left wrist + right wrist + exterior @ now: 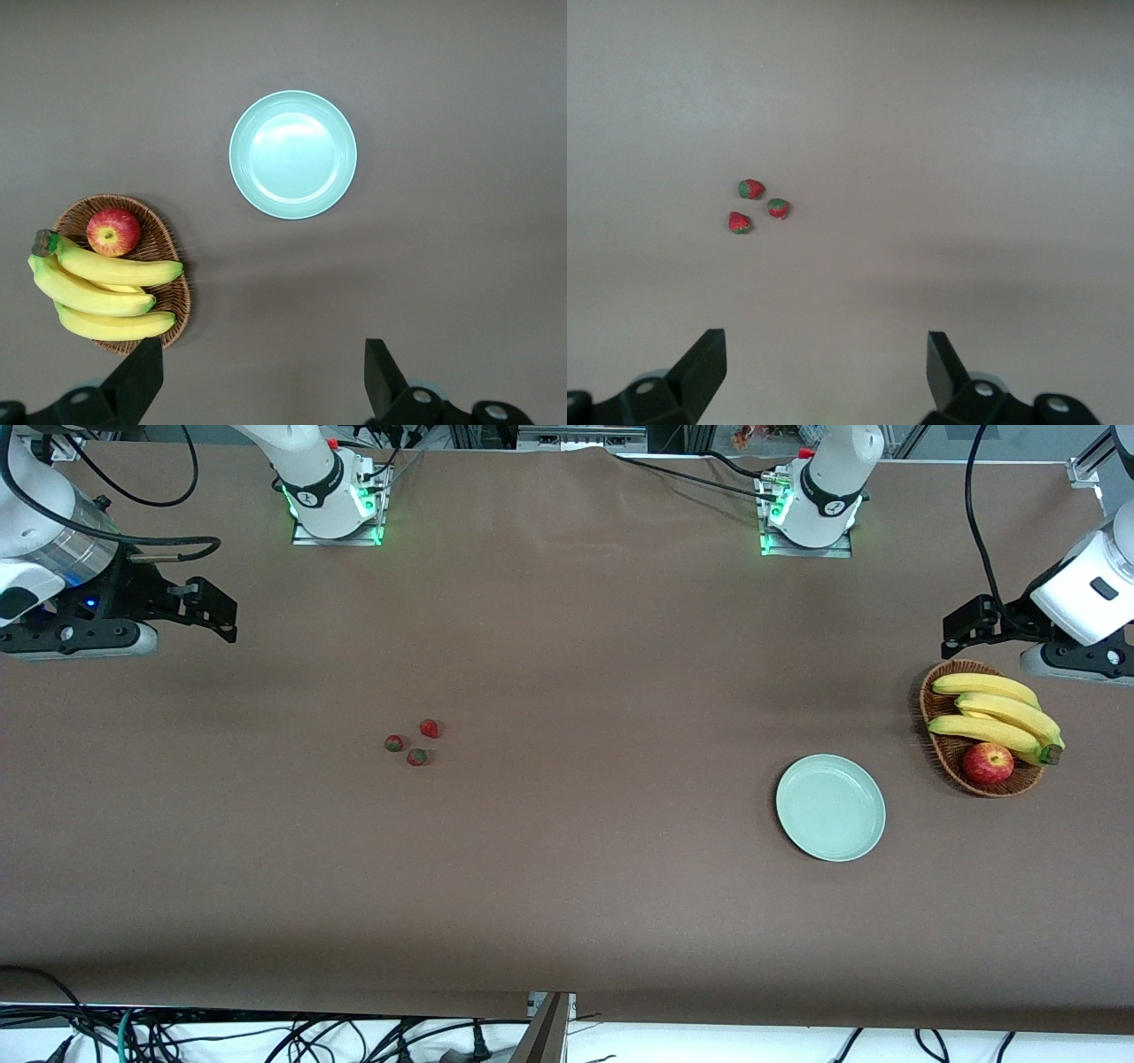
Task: Collect all strawberries into plate
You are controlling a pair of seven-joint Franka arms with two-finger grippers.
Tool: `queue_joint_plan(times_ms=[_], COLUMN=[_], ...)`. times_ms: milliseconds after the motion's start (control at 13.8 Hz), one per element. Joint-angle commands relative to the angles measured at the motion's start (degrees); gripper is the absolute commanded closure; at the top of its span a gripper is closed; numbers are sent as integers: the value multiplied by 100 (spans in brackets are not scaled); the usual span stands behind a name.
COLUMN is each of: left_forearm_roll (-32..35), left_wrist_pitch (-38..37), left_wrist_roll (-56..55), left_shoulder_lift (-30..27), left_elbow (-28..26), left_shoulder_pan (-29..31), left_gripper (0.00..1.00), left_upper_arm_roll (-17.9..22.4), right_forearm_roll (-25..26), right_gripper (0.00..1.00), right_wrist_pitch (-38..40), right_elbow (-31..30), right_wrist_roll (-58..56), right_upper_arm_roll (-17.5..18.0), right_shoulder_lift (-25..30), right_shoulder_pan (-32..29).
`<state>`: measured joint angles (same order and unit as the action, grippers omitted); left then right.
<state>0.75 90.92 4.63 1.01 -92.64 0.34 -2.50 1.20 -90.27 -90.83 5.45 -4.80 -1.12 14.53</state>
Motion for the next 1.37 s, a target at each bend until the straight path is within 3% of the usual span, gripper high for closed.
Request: queue_joint_plan(times_ms=[0, 1300], left_forearm_roll=[-119, -119], left_wrist_pitch=[57, 40], left_wrist_roll=[-50, -50], left_shoulder_lift=[-57, -57], left_elbow=[-43, -43], left_shoulder_pan=[36, 27], left_gripper=[0, 0], left_upper_arm_roll=[-13, -22], right_forearm_roll=[-94, -172], right_gripper=[0, 0], right_wrist_pitch=[-138, -140], right_elbow=[-39, 109], right_wrist_roll=[-10, -97], right_upper_arm_roll=[6, -82], right_shoulder_lift=[32, -310], right_shoulder_pan=[-29, -73])
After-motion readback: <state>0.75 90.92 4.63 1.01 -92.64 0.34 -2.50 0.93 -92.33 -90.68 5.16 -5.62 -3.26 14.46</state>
